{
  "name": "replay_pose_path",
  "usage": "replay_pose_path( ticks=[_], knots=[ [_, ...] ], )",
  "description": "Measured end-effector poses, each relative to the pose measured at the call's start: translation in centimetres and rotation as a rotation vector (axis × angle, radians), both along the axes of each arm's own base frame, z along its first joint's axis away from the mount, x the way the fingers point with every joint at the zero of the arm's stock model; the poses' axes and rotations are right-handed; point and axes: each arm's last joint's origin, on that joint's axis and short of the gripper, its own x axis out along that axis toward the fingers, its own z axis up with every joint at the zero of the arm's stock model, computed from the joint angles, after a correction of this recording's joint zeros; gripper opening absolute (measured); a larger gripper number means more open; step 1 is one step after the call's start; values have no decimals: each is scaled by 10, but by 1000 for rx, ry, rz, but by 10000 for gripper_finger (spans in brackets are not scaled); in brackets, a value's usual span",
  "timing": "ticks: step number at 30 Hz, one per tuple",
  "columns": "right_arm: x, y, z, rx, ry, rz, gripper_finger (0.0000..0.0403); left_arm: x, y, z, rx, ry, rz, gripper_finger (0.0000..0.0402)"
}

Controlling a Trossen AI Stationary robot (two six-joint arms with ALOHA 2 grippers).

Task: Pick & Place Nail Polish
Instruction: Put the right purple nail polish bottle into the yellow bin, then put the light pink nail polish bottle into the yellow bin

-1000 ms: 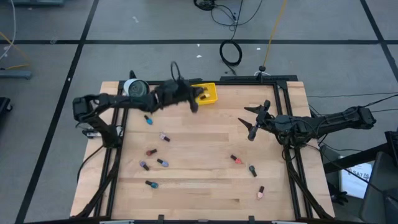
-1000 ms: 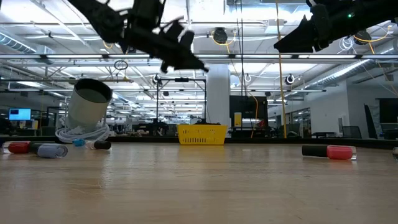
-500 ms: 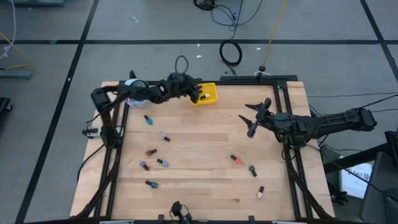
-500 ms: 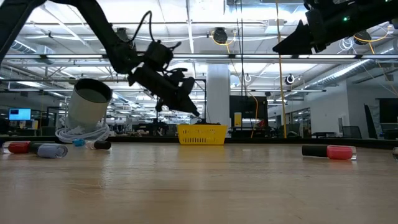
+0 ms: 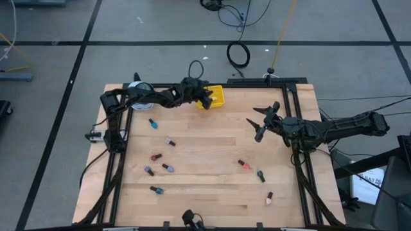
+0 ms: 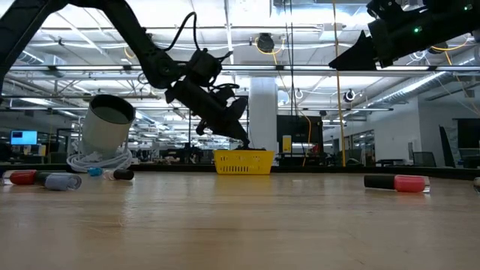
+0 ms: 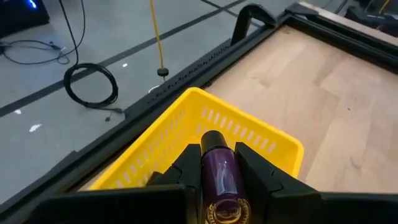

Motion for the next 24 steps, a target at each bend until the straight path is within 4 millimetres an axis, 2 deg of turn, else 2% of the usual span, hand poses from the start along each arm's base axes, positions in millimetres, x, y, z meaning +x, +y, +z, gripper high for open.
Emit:
replay_pose_path(
  ticks=[7, 10, 13, 19, 21, 24],
  knots=[
    [0, 0, 0, 0, 1, 0, 249, 0, 0, -1, 2, 8, 4, 141],
    [0, 0, 0, 0, 1, 0, 249, 0, 0, -1, 1, 9, 4, 165],
    [0, 0, 0, 0, 1, 0, 249, 0, 0, -1, 1, 9, 3, 175],
    [0, 0, -1, 1, 6, 0, 249, -1, 0, 1, 24, 17, -15, 172],
    [0, 0, -1, 8, 9, -1, 249, -1, -2, 8, 16, -7, -38, 172],
    [0, 0, -2, 12, 17, 2, 249, -1, -11, 28, 17, -73, -138, 171]
  ],
)
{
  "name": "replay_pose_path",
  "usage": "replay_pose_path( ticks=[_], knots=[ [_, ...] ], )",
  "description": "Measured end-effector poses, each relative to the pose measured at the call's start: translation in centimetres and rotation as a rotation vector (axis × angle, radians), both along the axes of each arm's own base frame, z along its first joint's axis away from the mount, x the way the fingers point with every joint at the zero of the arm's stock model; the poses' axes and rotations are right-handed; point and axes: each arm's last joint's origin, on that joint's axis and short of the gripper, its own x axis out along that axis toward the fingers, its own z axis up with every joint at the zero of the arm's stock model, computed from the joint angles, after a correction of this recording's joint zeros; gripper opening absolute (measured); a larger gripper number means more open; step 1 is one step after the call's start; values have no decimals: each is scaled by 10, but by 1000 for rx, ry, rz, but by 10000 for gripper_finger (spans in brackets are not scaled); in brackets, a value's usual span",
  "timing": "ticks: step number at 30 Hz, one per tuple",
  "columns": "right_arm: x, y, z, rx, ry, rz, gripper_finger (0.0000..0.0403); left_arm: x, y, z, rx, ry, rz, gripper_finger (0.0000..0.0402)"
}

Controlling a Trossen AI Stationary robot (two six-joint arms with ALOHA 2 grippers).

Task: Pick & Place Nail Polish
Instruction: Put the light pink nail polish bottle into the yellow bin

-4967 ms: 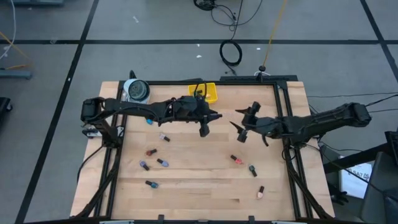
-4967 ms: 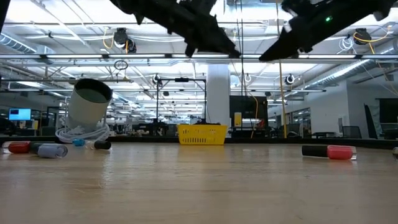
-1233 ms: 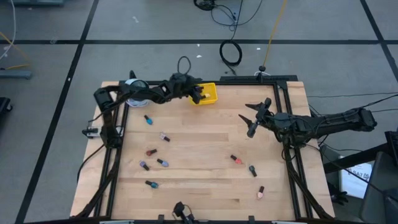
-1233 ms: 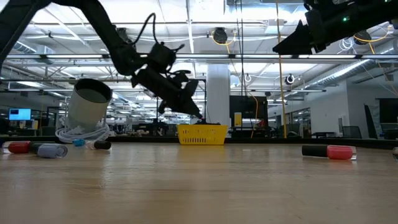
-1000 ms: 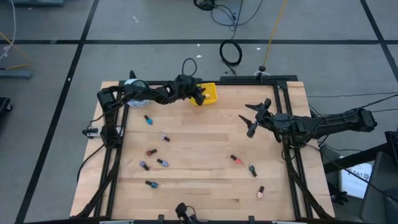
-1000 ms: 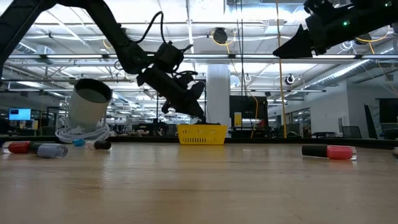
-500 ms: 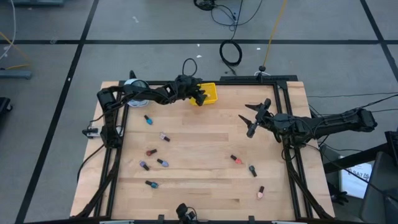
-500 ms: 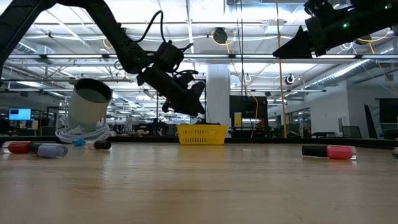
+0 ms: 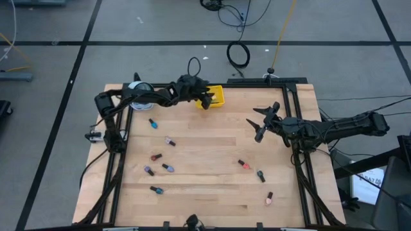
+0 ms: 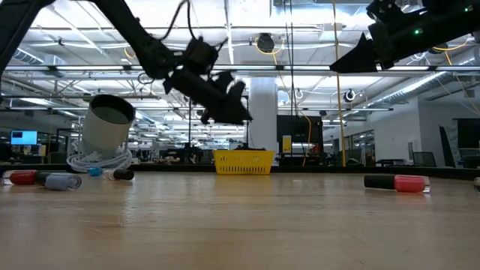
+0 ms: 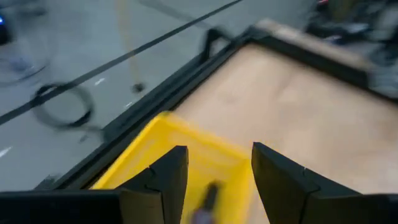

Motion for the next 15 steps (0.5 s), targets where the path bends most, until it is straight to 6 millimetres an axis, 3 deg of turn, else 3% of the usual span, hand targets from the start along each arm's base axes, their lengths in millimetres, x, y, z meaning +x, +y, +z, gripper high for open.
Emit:
replay_pose_path(
  ticks=[7, 15],
  knots=[
    [1, 2, -2, 37, 9, 68, 249, 9, -47, 36, 20, -92, -277, 172],
    [6, 23, -3, 202, 19, 333, 249, 20, -94, 29, 40, 24, -352, 172]
  ],
)
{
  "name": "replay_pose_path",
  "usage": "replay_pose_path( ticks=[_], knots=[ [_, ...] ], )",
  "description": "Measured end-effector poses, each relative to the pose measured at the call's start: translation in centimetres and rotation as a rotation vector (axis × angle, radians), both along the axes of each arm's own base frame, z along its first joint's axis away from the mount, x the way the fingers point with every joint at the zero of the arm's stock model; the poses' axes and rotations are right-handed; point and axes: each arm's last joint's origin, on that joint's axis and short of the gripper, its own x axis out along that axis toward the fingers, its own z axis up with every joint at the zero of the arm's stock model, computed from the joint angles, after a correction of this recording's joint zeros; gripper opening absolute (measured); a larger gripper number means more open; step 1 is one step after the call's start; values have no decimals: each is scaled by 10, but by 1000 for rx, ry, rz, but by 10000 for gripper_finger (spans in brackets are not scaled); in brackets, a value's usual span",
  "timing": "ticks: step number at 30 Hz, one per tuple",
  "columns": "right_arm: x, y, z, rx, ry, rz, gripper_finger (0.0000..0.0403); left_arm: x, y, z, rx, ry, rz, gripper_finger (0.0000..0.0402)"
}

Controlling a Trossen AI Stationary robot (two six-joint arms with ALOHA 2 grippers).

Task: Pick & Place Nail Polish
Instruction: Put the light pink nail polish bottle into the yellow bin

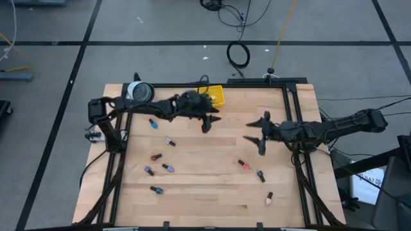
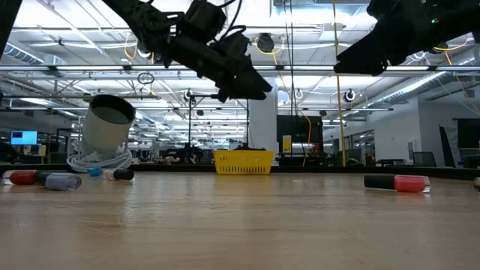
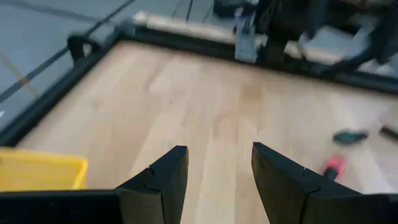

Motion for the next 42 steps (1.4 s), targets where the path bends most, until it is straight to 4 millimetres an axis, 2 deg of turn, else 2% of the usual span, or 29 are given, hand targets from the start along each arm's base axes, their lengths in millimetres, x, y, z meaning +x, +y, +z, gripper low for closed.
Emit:
replay_pose_path(
  ticks=[4, 8, 11, 14, 16, 21, 24, 27, 32, 37, 42],
  knots=[
    [6, 26, 7, 84, 143, 94, 249, 0, -14, -8, 22, 101, 49, 172],
    [15, 61, 19, 148, 313, 219, 249, -1, -21, -12, 51, 156, 96, 172],
    [20, 94, 18, 197, 440, 390, 246, -1, -24, -13, 68, 171, 120, 172],
    [18, 122, 12, 328, 566, 498, 237, -1, -25, -14, 69, 181, 134, 172],
    [15, 135, 6, 457, 650, 495, 228, -1, -25, -14, 62, 180, 137, 172],
    [-2, 163, -13, 773, 861, 344, 204, -1, -25, -14, 33, 174, 154, 172],
    [-17, 176, -24, 874, 976, 267, 196, -1, -26, -14, 12, 170, 165, 172],
    [-28, 186, -38, 898, 1017, 241, 190, -1, -27, -14, -2, 168, 169, 172],
    [-30, 200, -66, 930, 900, 348, 170, 0, -30, -14, -1, 167, 160, 172],
    [-30, 201, -90, 929, 878, 382, 152, 0, -31, -13, -5, 165, 162, 172],
    [-31, 196, -99, 891, 886, 376, 145, 0, -31, -14, -8, 165, 163, 172]
  ],
)
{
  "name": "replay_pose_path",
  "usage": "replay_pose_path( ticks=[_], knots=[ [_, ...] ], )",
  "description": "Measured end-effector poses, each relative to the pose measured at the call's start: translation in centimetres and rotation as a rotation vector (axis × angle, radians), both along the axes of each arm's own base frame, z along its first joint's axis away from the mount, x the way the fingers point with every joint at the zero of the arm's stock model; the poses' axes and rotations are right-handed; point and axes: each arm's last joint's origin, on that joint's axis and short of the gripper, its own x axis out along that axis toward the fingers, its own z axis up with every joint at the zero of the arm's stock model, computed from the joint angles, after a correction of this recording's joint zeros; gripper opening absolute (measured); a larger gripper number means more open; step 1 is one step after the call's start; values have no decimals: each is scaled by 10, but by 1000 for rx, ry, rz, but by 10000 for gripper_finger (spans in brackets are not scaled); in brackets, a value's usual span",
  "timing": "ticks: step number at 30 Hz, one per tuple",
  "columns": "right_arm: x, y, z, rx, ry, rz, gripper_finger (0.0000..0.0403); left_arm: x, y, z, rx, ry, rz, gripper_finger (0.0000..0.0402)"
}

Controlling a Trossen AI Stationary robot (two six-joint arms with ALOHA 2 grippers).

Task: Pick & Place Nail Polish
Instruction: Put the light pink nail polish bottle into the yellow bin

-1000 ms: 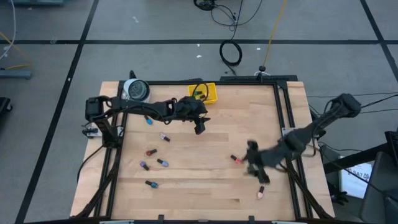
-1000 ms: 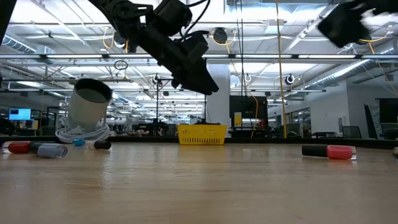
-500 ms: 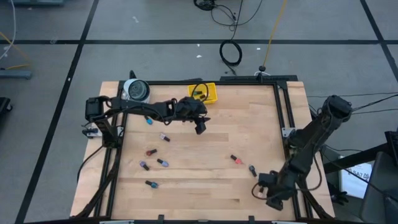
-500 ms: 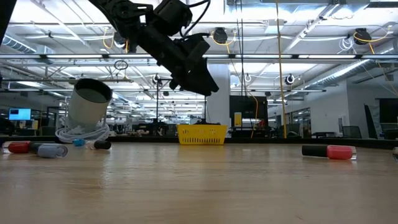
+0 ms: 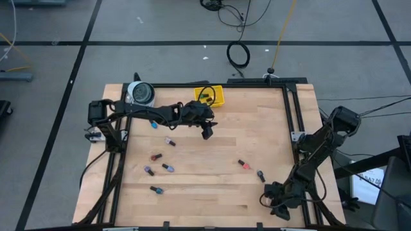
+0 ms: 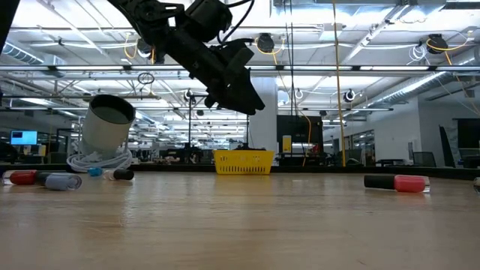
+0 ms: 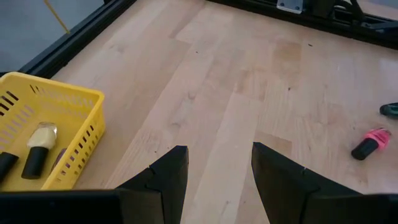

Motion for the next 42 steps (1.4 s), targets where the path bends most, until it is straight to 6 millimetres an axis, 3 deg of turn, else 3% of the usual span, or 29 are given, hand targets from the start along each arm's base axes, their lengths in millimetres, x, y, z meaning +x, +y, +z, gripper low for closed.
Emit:
replay_pose_path(
  ticks=[13, 19, 22, 27, 38, 42],
  knots=[
    [24, -21, -1, -74, -115, 61, 141, 0, 0, 0, 3, 1, -2, 172],
    [20, -24, 13, 15, -66, 57, 129, 0, 0, 0, 4, 1, -2, 172],
    [15, -27, 17, 8, 42, -16, 116, 0, 0, 0, 4, 2, -2, 172],
    [7, -24, 13, -30, 165, -62, 91, 0, 0, 0, 3, 2, -2, 172],
    [6, -22, 12, -17, 187, -112, 61, 0, 0, 0, -3, 0, 1, 172],
    [9, -22, 12, -70, 79, -107, 62, 0, 0, 0, -3, 0, 1, 172]
  ],
)
